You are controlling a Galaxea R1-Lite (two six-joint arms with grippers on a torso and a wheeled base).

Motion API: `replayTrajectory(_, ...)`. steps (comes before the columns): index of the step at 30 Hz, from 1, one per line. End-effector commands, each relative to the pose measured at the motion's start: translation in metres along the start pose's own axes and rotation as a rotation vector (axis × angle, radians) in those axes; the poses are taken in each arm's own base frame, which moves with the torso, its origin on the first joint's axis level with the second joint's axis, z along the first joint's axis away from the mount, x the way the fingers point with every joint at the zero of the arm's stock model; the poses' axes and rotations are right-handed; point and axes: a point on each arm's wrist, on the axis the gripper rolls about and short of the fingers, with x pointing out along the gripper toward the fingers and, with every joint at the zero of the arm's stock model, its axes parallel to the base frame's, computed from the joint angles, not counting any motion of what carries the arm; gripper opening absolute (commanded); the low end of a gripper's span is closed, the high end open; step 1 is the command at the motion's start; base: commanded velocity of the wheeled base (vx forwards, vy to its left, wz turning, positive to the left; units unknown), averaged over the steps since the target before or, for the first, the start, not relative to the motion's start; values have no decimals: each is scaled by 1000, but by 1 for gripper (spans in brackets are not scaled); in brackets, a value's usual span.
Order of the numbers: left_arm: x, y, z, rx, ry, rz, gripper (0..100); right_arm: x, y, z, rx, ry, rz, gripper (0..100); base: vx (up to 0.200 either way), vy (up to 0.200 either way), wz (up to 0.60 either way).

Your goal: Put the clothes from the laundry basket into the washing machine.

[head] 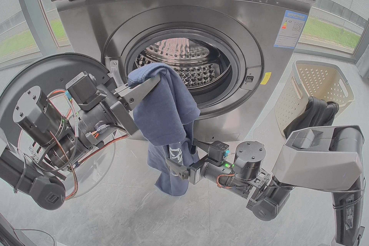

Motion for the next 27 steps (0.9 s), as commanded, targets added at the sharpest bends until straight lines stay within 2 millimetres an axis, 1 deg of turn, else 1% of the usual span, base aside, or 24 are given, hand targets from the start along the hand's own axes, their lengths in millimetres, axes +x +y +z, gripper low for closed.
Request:
replayTrajectory(1, 2, -3, -1, -4, -7, 5, 0, 17, 0, -4, -3, -33, 2, 100, 0, 0, 0)
replayTrajectory(3, 3, -4, 0, -4, -12, 4, 0, 25, -1, -7, -4, -46, -16, 100, 0, 0, 0)
replayTrajectory(8, 3, -5, 2, -2, -18, 4, 0, 37, -5, -12, -4, -59, -58, 100, 0, 0, 0)
replayTrajectory(11, 2, -3, 1, -3, -12, 11, 0, 35, -4, -10, 2, -68, -57, 100, 0, 0, 0)
replayTrajectory(13, 2, -2, 1, -1, -12, 15, 0, 26, -4, -9, 8, -46, -69, 100, 0, 0, 0)
replayTrajectory(18, 2, -1, -1, -3, -7, 18, 0, 1, -5, 10, 11, -32, -87, 100, 0, 0, 0)
replayTrajectory(19, 2, -1, -1, -3, -7, 18, 0, 1, -5, 10, 11, -32, -87, 100, 0, 0, 0)
replayTrajectory(20, 2, 0, -2, -4, -4, 19, 0, -9, -5, 23, 9, -46, -93, 100, 0, 0, 0)
replayTrajectory(21, 2, 0, -2, -4, -4, 19, 0, -13, -8, 27, 7, -53, -102, 100, 0, 0, 0)
replayTrajectory(27, 2, -1, -2, -4, -3, 19, 0, -20, -19, 41, -8, -85, -128, 100, 0, 0, 0)
